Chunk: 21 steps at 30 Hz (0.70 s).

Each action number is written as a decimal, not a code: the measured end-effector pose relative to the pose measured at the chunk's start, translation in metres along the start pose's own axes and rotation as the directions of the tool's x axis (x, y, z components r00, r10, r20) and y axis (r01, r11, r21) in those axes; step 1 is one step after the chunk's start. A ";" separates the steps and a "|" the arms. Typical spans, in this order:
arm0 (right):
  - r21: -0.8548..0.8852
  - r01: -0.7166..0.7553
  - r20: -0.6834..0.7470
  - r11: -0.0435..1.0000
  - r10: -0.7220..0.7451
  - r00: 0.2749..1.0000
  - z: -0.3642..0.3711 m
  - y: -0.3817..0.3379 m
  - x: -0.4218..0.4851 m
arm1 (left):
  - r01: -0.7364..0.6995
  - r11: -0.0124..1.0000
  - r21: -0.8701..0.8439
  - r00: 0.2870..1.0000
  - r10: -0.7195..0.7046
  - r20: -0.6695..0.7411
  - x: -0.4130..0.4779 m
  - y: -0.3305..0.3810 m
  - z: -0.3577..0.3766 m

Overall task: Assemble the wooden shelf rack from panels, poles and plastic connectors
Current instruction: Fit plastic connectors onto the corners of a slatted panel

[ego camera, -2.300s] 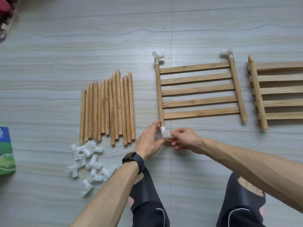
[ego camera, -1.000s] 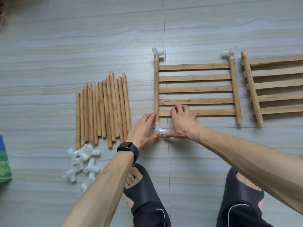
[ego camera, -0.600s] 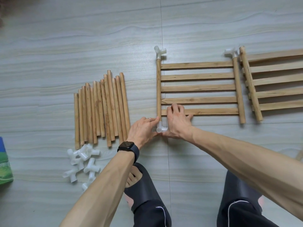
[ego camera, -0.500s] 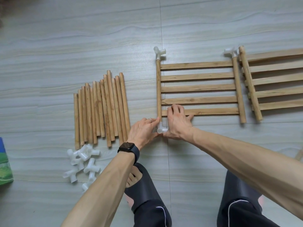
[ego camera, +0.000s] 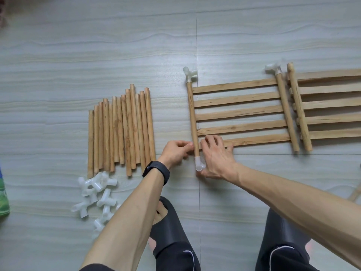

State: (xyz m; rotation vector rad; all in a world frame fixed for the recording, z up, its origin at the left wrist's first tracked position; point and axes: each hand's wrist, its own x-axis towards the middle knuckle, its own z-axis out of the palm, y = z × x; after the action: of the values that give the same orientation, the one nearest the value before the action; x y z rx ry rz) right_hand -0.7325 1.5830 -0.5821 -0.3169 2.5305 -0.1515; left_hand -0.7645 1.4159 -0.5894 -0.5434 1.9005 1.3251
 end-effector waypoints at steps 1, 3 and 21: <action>-0.053 0.050 -0.010 0.997 -0.050 0.999 0.000 0.005 -0.003 | -0.006 1.000 0.014 1.000 0.006 -0.005 0.000 -0.002 0.003; -0.102 0.128 -0.011 0.987 -0.129 0.992 0.001 0.012 -0.008 | -0.037 0.997 0.070 0.998 0.040 -0.042 0.003 -0.007 0.011; -0.097 0.111 -0.061 0.989 -0.117 0.991 -0.012 -0.010 0.022 | -0.134 0.899 0.417 0.878 0.303 -0.372 -0.038 -0.003 -0.048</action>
State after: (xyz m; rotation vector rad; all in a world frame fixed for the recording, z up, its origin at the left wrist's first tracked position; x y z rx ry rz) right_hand -0.7546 1.5681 -0.5820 -0.5024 2.5908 -0.0899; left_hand -0.7543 1.3676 -0.5532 -0.4467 2.5814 0.9757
